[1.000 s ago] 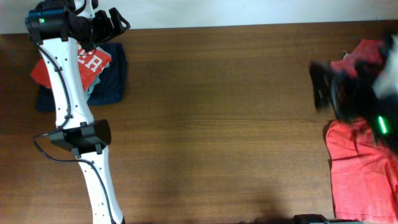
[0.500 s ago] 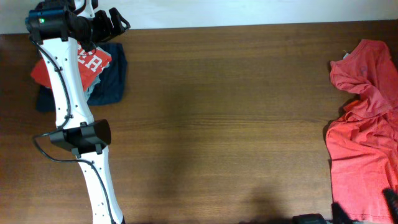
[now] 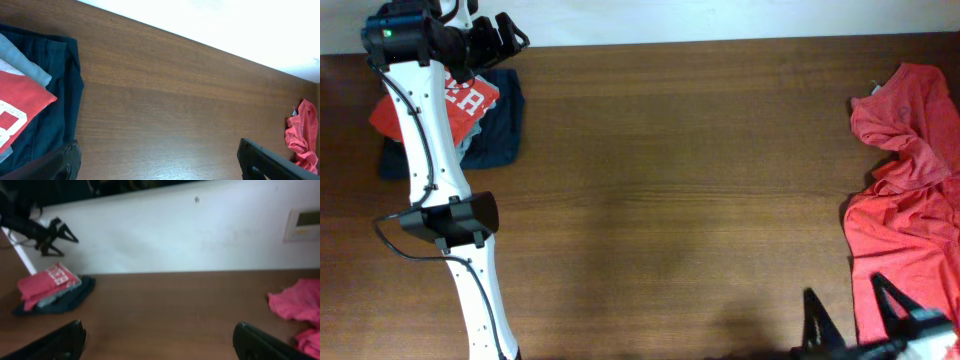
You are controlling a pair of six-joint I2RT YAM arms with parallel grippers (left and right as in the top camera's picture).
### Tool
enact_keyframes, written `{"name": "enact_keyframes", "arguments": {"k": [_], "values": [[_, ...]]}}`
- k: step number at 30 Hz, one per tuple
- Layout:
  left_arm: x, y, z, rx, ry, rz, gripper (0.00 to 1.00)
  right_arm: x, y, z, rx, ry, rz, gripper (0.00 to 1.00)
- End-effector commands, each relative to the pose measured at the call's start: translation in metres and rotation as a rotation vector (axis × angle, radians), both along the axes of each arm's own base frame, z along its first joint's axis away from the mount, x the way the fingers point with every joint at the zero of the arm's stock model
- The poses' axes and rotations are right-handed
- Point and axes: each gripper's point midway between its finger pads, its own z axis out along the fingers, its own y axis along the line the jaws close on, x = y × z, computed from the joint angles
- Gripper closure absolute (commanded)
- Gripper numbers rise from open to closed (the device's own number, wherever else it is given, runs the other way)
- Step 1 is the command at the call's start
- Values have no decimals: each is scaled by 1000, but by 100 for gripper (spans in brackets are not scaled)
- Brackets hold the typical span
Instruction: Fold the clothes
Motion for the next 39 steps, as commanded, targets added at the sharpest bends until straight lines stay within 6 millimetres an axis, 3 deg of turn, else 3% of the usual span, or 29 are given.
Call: {"name": "enact_keyframes", "arguments": {"k": [1, 12, 15, 29, 39], "values": [[-3, 0, 19, 8, -45, -2, 1, 23, -1, -22, -3, -9, -9, 1], [-3, 0, 19, 8, -45, -2, 1, 89, -1, -38, 10, -197, -33, 1], [-3, 0, 19, 8, -45, -2, 1, 102, -1, -52, 12, -231, -39, 1], [-3, 0, 19, 8, -45, -2, 1, 130, -17, -131, 1, -107, -140, 2], [-3, 0, 19, 8, -45, -2, 1, 135, -18, -170, -14, -24, -147, 1]]}}
